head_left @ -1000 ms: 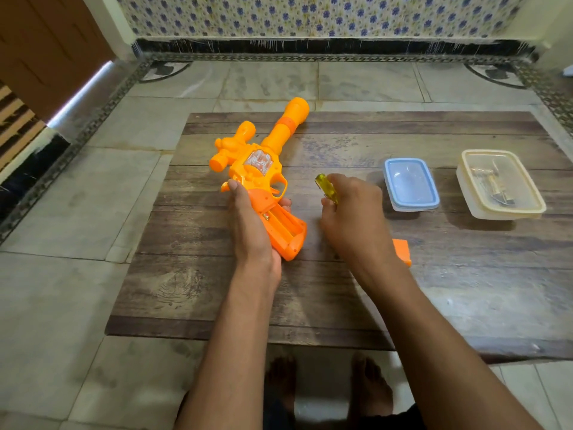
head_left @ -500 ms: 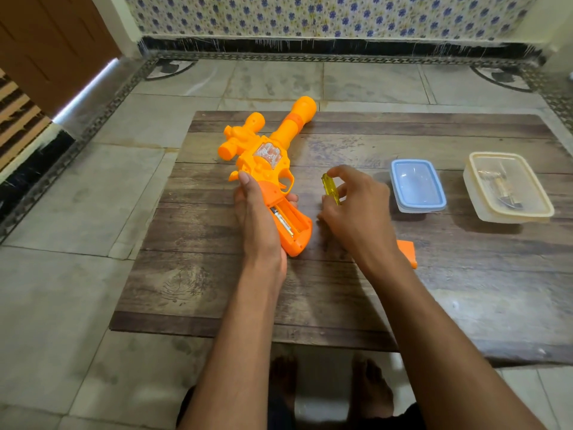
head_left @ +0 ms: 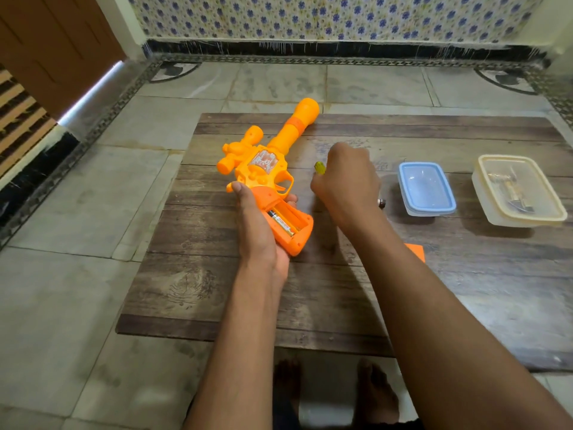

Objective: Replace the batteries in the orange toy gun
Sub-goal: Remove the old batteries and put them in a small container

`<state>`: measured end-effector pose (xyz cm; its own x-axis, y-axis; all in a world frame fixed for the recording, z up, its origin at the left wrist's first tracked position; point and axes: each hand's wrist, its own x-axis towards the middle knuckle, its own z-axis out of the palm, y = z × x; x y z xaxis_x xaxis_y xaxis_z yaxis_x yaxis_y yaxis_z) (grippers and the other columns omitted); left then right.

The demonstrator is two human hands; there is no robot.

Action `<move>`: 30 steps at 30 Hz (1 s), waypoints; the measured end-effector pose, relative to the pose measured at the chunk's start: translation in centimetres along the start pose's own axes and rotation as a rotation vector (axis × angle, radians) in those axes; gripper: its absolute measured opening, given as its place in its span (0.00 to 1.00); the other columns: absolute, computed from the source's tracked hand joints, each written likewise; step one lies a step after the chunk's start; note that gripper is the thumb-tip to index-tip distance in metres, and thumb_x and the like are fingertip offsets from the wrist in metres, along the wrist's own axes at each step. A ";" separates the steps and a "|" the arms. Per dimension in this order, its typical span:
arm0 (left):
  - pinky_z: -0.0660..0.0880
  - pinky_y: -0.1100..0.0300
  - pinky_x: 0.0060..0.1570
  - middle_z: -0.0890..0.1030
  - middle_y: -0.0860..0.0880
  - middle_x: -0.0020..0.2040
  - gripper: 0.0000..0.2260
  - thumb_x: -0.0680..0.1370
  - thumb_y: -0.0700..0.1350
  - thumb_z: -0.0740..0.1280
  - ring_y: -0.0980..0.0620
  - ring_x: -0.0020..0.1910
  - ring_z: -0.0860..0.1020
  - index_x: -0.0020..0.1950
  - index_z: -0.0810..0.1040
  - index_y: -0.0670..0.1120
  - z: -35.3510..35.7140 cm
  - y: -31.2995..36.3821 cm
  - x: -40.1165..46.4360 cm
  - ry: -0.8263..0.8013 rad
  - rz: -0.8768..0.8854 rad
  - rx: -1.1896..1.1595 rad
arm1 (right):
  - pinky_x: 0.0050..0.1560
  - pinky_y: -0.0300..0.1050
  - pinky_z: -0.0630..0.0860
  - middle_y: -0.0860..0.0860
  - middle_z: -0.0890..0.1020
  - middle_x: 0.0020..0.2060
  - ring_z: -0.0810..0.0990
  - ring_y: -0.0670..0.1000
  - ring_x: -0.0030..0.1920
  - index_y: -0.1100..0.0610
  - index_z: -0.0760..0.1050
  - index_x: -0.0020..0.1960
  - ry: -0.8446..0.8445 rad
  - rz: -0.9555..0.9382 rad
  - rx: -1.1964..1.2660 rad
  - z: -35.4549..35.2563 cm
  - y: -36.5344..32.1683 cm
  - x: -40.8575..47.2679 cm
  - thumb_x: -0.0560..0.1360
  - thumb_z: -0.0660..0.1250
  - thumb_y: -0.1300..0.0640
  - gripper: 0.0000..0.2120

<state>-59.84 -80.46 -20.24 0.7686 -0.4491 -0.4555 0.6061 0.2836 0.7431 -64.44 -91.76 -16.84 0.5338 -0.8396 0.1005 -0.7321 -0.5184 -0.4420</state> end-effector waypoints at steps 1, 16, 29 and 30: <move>0.82 0.55 0.42 0.85 0.41 0.49 0.35 0.83 0.68 0.48 0.52 0.39 0.85 0.70 0.77 0.44 -0.1 0.1 0.1 -0.001 -0.002 -0.014 | 0.43 0.51 0.66 0.62 0.77 0.55 0.78 0.67 0.54 0.56 0.65 0.45 -0.002 0.002 -0.005 0.2 -0.1 0.6 0.77 0.67 0.59 0.10; 0.80 0.57 0.43 0.87 0.40 0.46 0.29 0.85 0.63 0.47 0.47 0.49 0.84 0.60 0.81 0.46 -0.4 1.1 -0.4 -0.073 -0.049 -0.065 | 0.41 0.48 0.70 0.58 0.84 0.37 0.81 0.60 0.42 0.62 0.81 0.42 0.207 -0.099 0.204 -0.6 1.2 -0.8 0.78 0.68 0.54 0.12; 0.80 0.37 0.58 0.86 0.40 0.54 0.15 0.80 0.49 0.71 0.42 0.54 0.85 0.63 0.83 0.43 0.4 1.1 -1.4 -0.109 0.407 0.209 | 0.51 0.53 0.85 0.63 0.87 0.45 0.88 0.58 0.45 0.61 0.82 0.40 -0.279 0.326 1.116 -0.3 1.0 -6.9 0.83 0.63 0.59 0.15; 0.80 0.37 0.58 0.87 0.41 0.54 0.15 0.79 0.49 0.73 0.46 0.52 0.84 0.62 0.84 0.43 0.6 0.9 -1.5 -0.090 0.455 0.264 | 0.48 0.48 0.84 0.64 0.86 0.46 0.87 0.57 0.44 0.64 0.81 0.44 -0.318 0.370 1.200 -0.6 0.8 -7.0 0.84 0.61 0.63 0.14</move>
<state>-60.61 -80.03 -18.62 0.9144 -0.4042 -0.0230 0.1342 0.2489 0.9592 -69.01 -86.38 -17.36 0.5801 -0.7398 -0.3407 -0.1104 0.3430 -0.9328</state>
